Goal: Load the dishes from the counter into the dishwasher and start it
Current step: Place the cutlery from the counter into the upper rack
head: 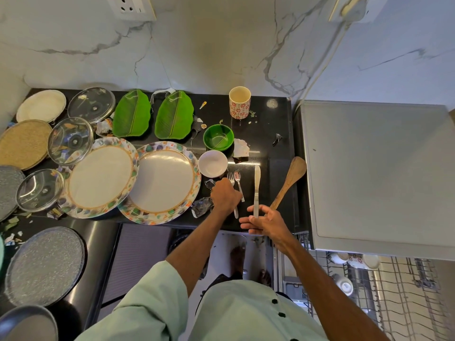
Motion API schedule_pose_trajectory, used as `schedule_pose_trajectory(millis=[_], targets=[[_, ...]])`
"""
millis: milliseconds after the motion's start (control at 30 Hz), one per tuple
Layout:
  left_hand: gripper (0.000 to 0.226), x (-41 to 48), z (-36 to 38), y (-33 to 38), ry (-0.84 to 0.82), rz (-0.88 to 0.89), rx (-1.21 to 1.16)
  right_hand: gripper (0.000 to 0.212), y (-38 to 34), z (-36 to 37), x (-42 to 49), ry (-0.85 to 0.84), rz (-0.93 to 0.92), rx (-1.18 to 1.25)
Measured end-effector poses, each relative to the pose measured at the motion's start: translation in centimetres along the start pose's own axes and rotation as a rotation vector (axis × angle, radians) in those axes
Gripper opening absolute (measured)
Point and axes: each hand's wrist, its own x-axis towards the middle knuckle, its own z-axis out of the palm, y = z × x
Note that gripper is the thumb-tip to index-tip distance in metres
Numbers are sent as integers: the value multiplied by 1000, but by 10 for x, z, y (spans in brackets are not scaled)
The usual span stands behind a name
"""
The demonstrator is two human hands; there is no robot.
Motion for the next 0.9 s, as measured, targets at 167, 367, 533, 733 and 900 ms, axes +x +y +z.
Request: schedule_pose_trajectory(millis=[167, 367, 533, 733, 900], targets=[[27, 4, 2, -9, -11, -42, -50, 30, -11, -5, 5, -34, -4, 80], [16, 3, -3, -24, -46, -18, -104, 29, -33, 0, 39, 252, 45, -126], [20, 2, -6, -32, -40, 40, -199, 19, -46, 6, 76, 489, -86, -331], [21, -2, -15, -41, -12, 68, -270, 35, -41, 21, 100, 554, -176, -564], [21, -2, -20, -51, -7, 49, -250, 26, -29, 36, 112, 563, -127, -739]])
